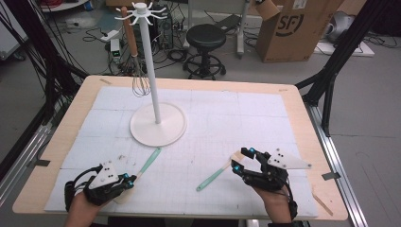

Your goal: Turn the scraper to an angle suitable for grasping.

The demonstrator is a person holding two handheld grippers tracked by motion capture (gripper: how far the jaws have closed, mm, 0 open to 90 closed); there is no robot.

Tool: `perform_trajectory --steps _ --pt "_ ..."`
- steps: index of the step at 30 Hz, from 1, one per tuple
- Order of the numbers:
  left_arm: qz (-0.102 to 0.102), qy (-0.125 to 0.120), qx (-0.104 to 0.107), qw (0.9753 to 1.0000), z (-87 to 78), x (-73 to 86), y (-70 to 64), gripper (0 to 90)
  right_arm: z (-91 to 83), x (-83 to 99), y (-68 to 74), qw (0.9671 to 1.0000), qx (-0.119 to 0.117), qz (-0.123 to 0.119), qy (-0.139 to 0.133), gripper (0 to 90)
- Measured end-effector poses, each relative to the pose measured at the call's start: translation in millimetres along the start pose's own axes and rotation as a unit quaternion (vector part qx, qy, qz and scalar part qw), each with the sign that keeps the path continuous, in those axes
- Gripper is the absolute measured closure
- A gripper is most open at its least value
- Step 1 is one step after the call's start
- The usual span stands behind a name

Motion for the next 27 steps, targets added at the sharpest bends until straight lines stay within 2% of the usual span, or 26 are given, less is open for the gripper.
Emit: perform_trajectory --steps 1,3,7,9,11,13,17,20,25,27 --pt "-0.003 -0.001 0.001 1.0000 2.6 2.9 -8.1 89.8 1.3 -0.2 1.1 1.0000 -0.002 -0.002 0.002 40.4" --pt "-0.004 -0.001 -0.002 1.0000 3.7 5.1 -11.1 89.8 1.4 -0.4 1.3 1.0000 -0.003 -0.002 0.002 40.4" --pt "-0.018 -0.001 -0.027 0.9995 9.3 10.1 -19.7 89.7 0.0 -0.4 -0.4 1.0000 -0.001 0.000 0.002 40.4" --pt "-0.009 0.010 -0.052 0.9986 10.4 7.6 -19.6 89.7 0.1 -0.6 0.0 1.0000 -0.001 0.000 0.002 40.4" --pt "0.018 0.029 -0.078 0.9963 10.0 4.8 -20.9 89.7 1.0 -1.6 1.5 1.0000 -0.002 -0.004 0.003 40.5" --pt "0.019 0.034 -0.085 0.9956 8.8 4.8 -21.1 89.8 0.7 -1.9 2.0 1.0000 -0.002 -0.004 0.003 40.5" --pt "0.020 0.042 -0.108 0.9931 7.1 6.3 -17.6 89.9 -0.1 -4.1 3.6 1.0000 -0.003 -0.008 0.005 40.4" --pt "0.017 0.041 -0.109 0.9930 6.6 7.0 -15.3 89.9 -0.4 -4.7 4.5 1.0000 -0.003 -0.007 0.005 40.4" --pt "-0.004 0.039 -0.119 0.9921 2.8 12.8 -2.0 89.9 -2.7 -4.6 3.7 1.0000 0.000 -0.006 0.002 40.4" --pt "-0.021 0.034 -0.119 0.9921 1.3 15.5 4.8 89.8 -3.3 -4.2 2.8 1.0000 -0.001 -0.005 0.001 40.4"
Point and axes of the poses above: each handheld gripper's, and its own axes: z roughly forward along the jaws, x roughly out of its underside, y roughly to its left, the point moved 4 cm from there along z, roughly forward along the jaws, and after that the axes turned 9 degrees about -x, right-handed, at the moved point
